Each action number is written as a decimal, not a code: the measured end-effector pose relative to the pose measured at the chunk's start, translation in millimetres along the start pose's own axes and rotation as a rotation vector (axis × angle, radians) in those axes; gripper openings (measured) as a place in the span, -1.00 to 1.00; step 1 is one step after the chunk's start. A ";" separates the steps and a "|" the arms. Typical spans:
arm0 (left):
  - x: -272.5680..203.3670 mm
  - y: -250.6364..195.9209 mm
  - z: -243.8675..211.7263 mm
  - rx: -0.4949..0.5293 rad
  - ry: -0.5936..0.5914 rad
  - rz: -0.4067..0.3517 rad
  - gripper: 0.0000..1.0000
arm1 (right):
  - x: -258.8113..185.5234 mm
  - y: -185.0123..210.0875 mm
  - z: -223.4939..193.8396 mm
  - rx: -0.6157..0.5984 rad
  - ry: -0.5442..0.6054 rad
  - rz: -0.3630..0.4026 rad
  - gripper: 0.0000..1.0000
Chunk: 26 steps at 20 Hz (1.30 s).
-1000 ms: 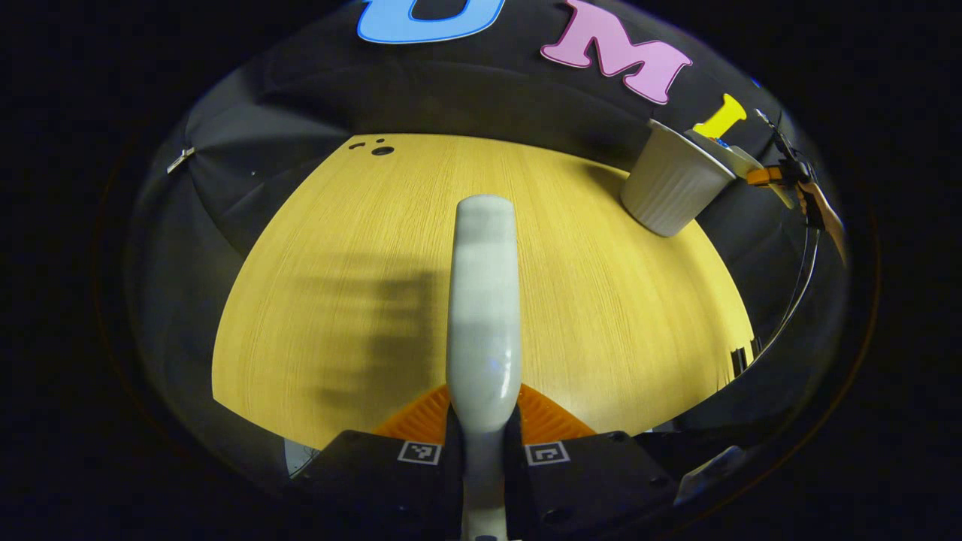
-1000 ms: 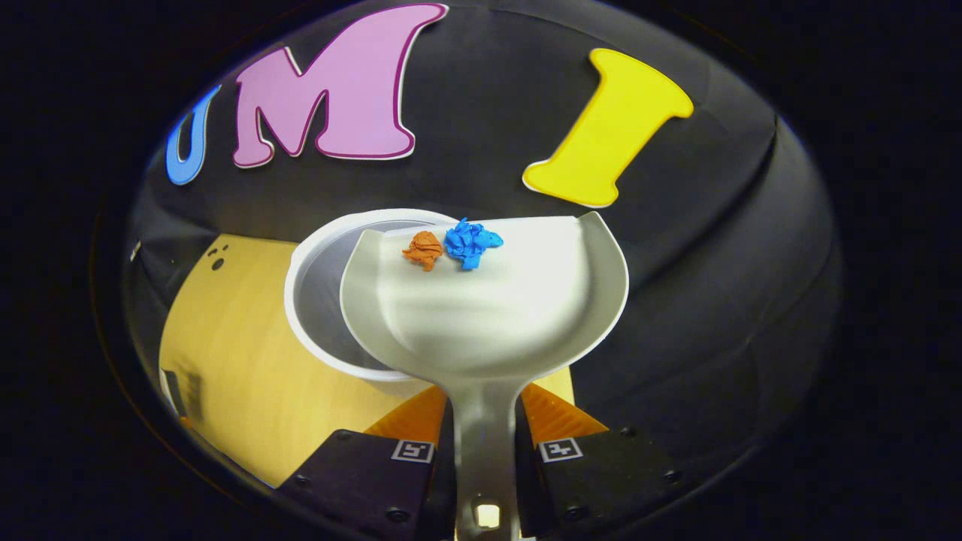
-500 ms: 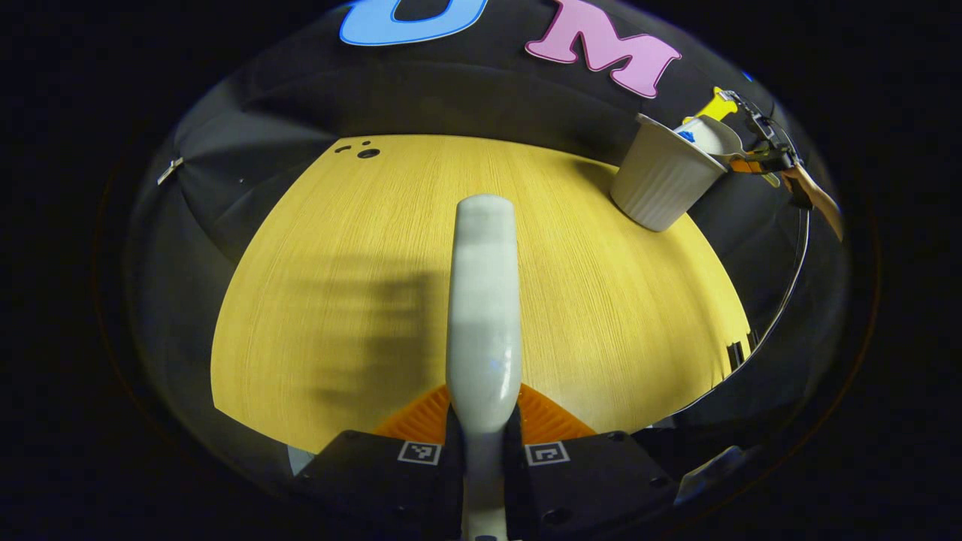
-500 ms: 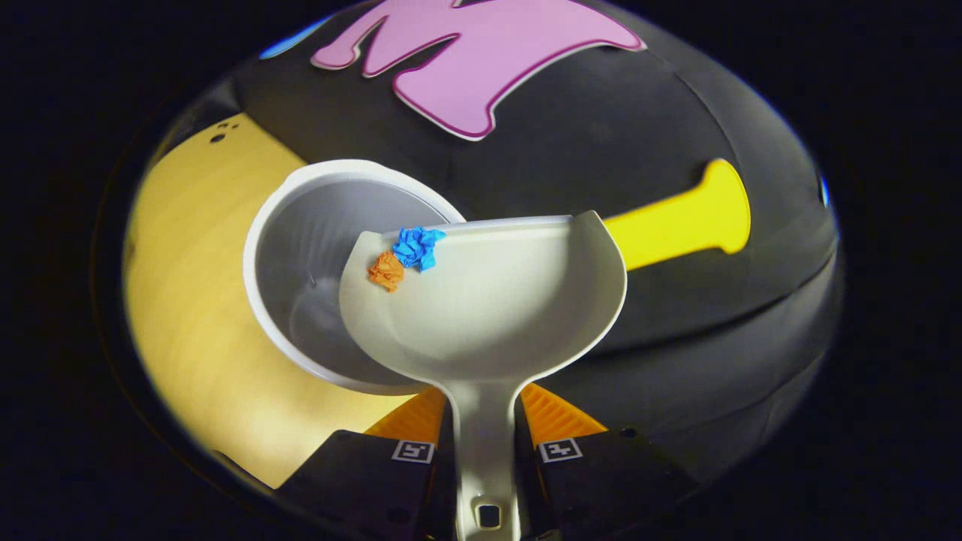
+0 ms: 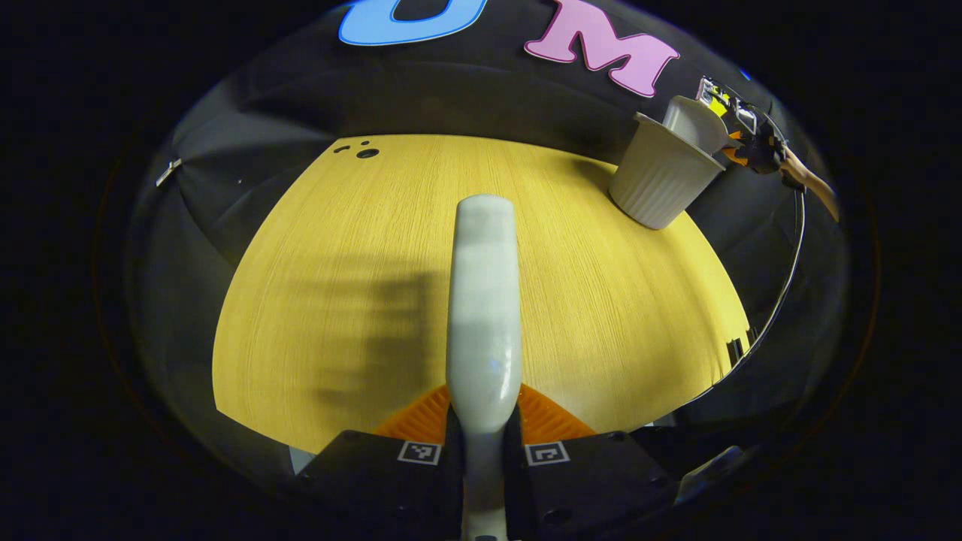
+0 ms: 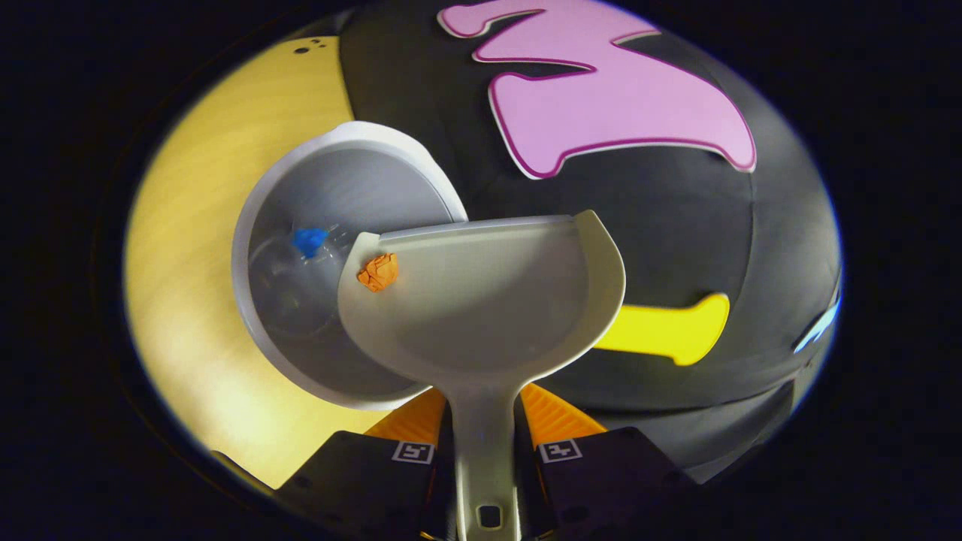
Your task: Pick up the small broom and dustpan from the desktop, sweep the trash into the dustpan with the broom, and then empty the trash into the garbage bin.
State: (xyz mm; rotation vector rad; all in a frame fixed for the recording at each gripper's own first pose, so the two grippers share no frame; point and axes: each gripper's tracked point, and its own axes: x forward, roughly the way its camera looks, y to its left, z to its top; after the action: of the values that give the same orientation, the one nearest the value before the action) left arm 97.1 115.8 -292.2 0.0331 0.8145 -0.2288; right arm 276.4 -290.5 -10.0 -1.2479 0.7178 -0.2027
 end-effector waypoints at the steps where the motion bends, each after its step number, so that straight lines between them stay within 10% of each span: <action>1: 0.4 0.7 -0.4 -0.001 0.001 -0.002 -0.46 | -2.4 0.1 2.6 -0.037 -0.008 -0.008 -0.29; 12: -2.6 -0.8 1.0 0.028 -0.006 0.004 -0.50 | -5.6 -3.5 5.5 -0.126 0.008 -0.019 -0.22; 26: -39.5 -13.4 43.0 0.044 -0.173 0.037 -0.47 | -52.6 -52.3 -7.4 0.820 0.002 0.217 -0.36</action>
State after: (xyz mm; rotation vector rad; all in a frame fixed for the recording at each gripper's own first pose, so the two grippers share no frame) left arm 98.8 105.2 -233.2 0.0686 0.6362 -0.2113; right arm 243.9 -286.7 57.0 -0.3864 0.6642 -0.2814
